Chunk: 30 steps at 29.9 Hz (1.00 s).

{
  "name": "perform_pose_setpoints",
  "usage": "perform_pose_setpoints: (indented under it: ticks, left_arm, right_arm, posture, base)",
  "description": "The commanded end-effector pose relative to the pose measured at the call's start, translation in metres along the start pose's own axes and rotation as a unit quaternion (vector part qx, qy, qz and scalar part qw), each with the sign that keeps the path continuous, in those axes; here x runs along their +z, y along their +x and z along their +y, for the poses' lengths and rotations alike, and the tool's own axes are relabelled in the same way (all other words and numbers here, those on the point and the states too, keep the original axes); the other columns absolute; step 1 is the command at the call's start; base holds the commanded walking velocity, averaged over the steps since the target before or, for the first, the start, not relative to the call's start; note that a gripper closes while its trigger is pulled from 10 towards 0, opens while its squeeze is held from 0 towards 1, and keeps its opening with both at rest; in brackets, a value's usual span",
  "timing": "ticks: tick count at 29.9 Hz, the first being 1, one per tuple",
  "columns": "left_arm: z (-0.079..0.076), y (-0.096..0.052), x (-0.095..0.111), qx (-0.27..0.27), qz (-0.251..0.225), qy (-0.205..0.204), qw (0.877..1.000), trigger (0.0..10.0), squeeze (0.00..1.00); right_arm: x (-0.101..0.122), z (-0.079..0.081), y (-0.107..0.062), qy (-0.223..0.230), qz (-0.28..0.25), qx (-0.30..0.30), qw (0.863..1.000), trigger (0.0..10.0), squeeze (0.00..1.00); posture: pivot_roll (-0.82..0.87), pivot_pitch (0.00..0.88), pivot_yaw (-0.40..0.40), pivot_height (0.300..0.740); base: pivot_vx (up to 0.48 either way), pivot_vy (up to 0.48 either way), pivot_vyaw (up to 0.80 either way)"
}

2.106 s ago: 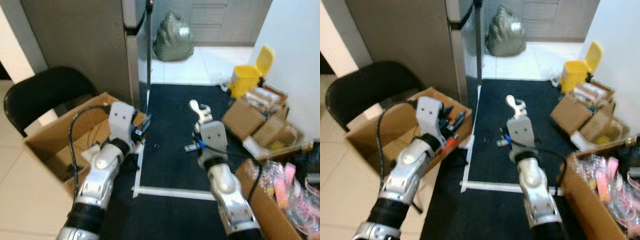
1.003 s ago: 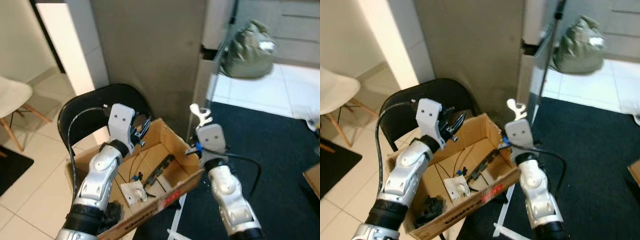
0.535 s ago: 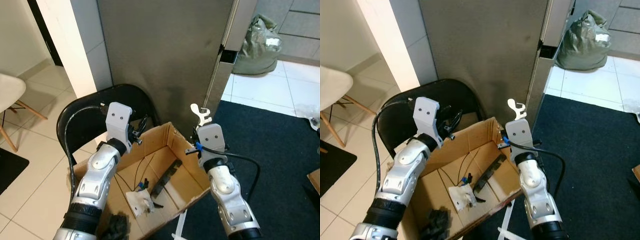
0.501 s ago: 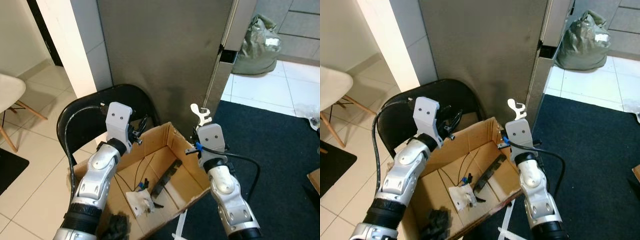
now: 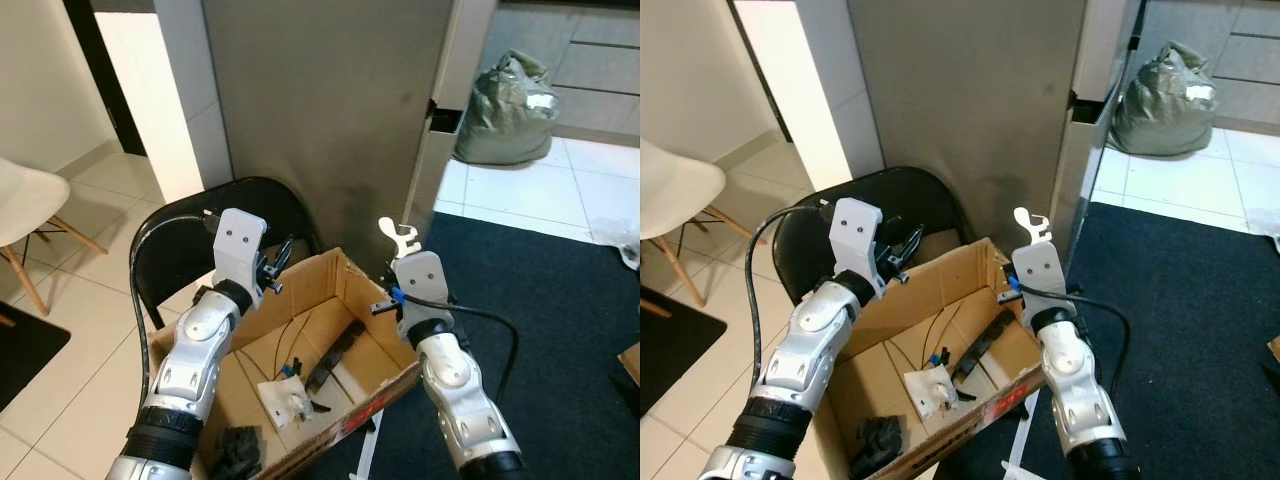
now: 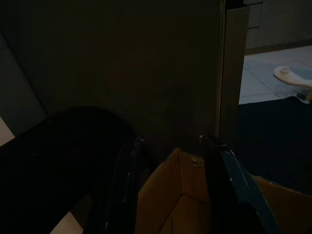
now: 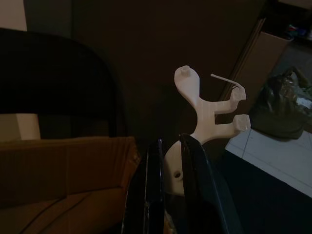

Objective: Picking trash to rubbish bin

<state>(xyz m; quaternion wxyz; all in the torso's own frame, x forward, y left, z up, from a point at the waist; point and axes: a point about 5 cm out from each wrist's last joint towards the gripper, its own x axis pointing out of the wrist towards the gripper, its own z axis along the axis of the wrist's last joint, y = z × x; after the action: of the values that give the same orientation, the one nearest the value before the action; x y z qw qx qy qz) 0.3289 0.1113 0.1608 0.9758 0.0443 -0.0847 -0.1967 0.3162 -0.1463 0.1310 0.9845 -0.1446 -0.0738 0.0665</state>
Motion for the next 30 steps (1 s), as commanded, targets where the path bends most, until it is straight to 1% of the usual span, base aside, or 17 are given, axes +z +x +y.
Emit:
perform_pose_setpoints:
  ticks: [1,3,6,7,8,9,10,11,12,13,14,16,20,22,24,26,30]
  left_arm:
    - [0.004,-0.002,-0.007,0.005,0.023,0.011,1.000,10.0,0.00]
    - [0.006,-0.003,-0.010,0.014,0.040,0.016,0.999,10.0,0.00]
    - [0.007,-0.003,-0.012,0.018,0.047,0.017,0.999,10.0,0.00]
    - [0.009,-0.004,-0.016,0.023,0.063,0.021,0.998,10.0,0.00]
    - [0.009,-0.006,-0.025,0.018,0.099,0.021,0.995,10.0,0.00]
    - [0.009,-0.009,-0.035,0.004,0.135,0.033,0.990,10.0,0.00]
    - [0.008,-0.011,-0.041,-0.006,0.160,0.041,0.986,10.0,0.00]
    - [0.008,-0.011,-0.041,-0.006,0.160,0.041,0.986,10.0,0.00]
    - [0.004,-0.018,-0.053,-0.041,0.210,0.048,0.976,10.0,0.00]
    - [0.004,-0.018,-0.053,-0.041,0.210,0.048,0.976,10.0,0.00]
    - [0.003,-0.022,-0.057,-0.055,0.230,0.056,0.970,10.0,0.00]
    - [0.000,-0.029,-0.064,-0.069,0.262,0.038,0.962,10.0,0.00]
    - [-0.004,-0.035,-0.067,-0.084,0.280,0.027,0.956,10.0,0.00]
    - [-0.008,-0.040,-0.069,-0.104,0.299,0.006,0.948,10.0,0.00]
    - [-0.011,-0.044,-0.072,-0.120,0.320,0.007,0.940,10.0,0.00]
    - [-0.011,-0.045,-0.073,-0.122,0.325,0.010,0.938,10.0,0.00]
    - [-0.010,-0.044,-0.072,-0.118,0.317,0.019,0.941,10.0,0.00]
  right_arm:
    - [-0.004,-0.002,0.003,0.006,0.008,0.007,1.000,10.0,0.00]
    - [-0.003,-0.005,0.010,0.006,0.011,0.014,1.000,10.0,0.00]
    - [-0.003,-0.005,0.011,0.005,0.012,0.016,1.000,10.0,0.00]
    - [-0.005,-0.004,0.013,0.007,0.018,0.026,0.999,10.0,0.00]
    - [-0.010,-0.001,0.015,0.001,0.035,0.043,0.998,10.0,0.00]
    - [-0.017,0.002,0.016,-0.008,0.058,0.062,0.996,10.0,0.00]
    - [-0.022,0.004,0.017,-0.014,0.073,0.075,0.994,10.0,0.00]
    - [-0.022,0.004,0.017,-0.014,0.073,0.075,0.994,10.0,0.00]
    - [-0.029,0.005,0.017,-0.021,0.094,0.089,0.991,10.0,0.00]
    - [-0.029,0.005,0.017,-0.021,0.094,0.089,0.991,10.0,0.00]
    - [-0.031,0.006,0.018,-0.026,0.098,0.096,0.990,10.0,0.00]
    - [-0.033,0.006,0.019,-0.028,0.103,0.103,0.989,10.0,0.00]
    - [-0.032,0.007,0.021,-0.030,0.104,0.104,0.989,10.0,0.00]
    - [-0.033,0.008,0.022,-0.035,0.106,0.110,0.988,10.0,0.00]
    - [-0.034,0.010,0.022,-0.038,0.107,0.113,0.987,10.0,0.00]
    - [-0.034,0.011,0.022,-0.038,0.106,0.114,0.987,10.0,0.00]
    - [-0.034,0.015,0.020,-0.029,0.101,0.125,0.987,10.0,0.00]
  posture:
    - [-0.02,0.092,0.055,0.740]
    - [-0.02,0.096,0.048,0.740]
    - [-0.01,0.096,0.047,0.740]
    - [-0.01,0.097,0.045,0.740]
    - [-0.01,0.099,0.043,0.740]
    - [-0.01,0.099,0.042,0.740]
    - [-0.01,0.099,0.042,0.740]
    - [-0.01,0.099,0.042,0.740]
    - [-0.01,0.101,0.041,0.740]
    - [-0.01,0.101,0.041,0.740]
    - [-0.01,0.101,0.041,0.740]
    - [0.00,0.102,0.042,0.740]
    - [0.00,0.104,0.040,0.740]
    - [0.00,0.106,0.040,0.740]
    - [0.00,0.107,0.040,0.740]
    - [0.00,0.109,0.041,0.740]
    - [0.00,0.108,0.040,0.740]
  base:
    - [0.000,0.000,0.00]
    - [0.000,0.000,0.00]
    - [0.000,0.000,0.00]
    - [0.000,0.000,0.00]
    - [0.000,0.000,0.00]
    - [0.000,0.000,0.00]
    - [0.000,0.000,0.00]
    - [0.000,0.000,0.00]
    - [0.000,0.000,0.00]
    - [0.000,0.000,0.00]
    - [0.000,0.000,0.00]
    - [0.000,0.000,0.00]
    - [0.000,0.000,0.00]
    - [0.000,0.000,0.00]
    - [0.000,0.000,0.00]
    - [0.000,0.000,0.00]
    - [0.000,0.000,0.00]
